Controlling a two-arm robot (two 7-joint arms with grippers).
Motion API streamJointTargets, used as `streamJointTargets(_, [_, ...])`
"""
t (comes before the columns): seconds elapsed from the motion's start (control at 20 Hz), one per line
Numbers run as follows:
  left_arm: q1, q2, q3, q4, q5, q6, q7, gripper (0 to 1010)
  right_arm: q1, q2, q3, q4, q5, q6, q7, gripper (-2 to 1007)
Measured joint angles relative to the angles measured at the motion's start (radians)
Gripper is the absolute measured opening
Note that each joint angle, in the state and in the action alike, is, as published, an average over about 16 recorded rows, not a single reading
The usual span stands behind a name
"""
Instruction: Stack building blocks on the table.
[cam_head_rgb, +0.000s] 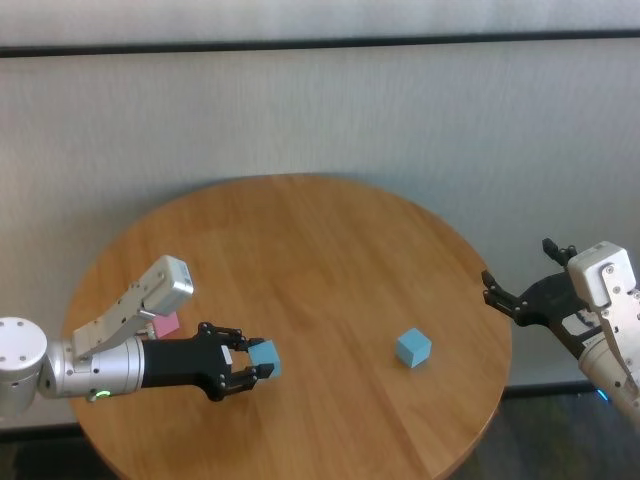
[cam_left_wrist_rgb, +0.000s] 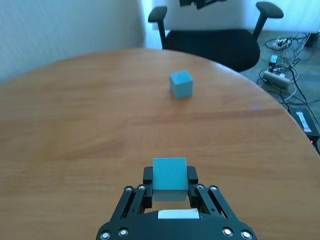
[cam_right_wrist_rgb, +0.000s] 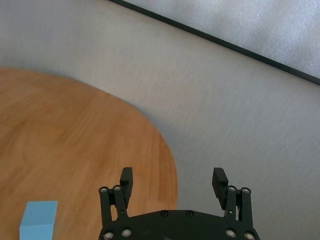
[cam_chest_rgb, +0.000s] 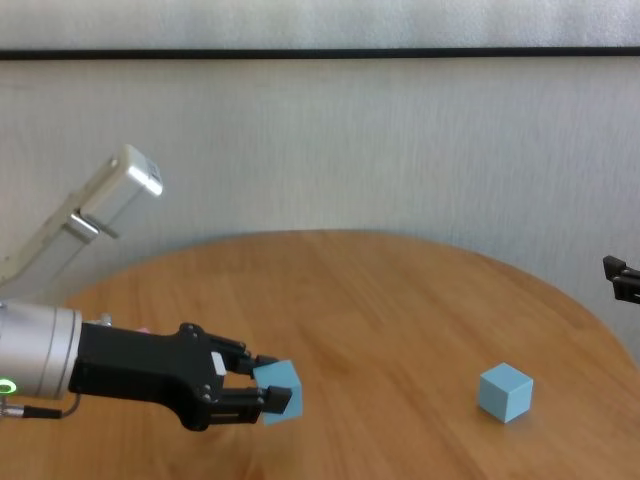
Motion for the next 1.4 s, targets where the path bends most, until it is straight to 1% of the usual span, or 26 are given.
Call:
streamJointTargets(0.25, [-0.017,-0.019,0.015,0.037,0.012,0.015,-0.014,399,0.000,0.000,0.000,0.000,0.000,0.000,0.000,1001])
streamJointTargets(0.6, [-0.033,-0.036,0.027,0.070,0.014,0.028,-0.041,399,0.000,0.000,0.000,0.000,0.000,0.000,0.000,1001])
streamJointTargets(0.9, [-0.035,-0.040,0.032,0.076,0.009,0.033,-0.057,399,0.000,0.000,0.000,0.000,0.000,0.000,0.000,1001])
streamJointTargets(1.15, [-0.034,-0.039,0.032,0.074,0.007,0.034,-0.057,402,0.000,0.000,0.000,0.000,0.000,0.000,0.000,1001])
streamJointTargets(1.4, [-0.033,-0.039,0.031,0.073,0.007,0.034,-0.054,445,0.000,0.000,0.000,0.000,0.000,0.000,0.000,1001])
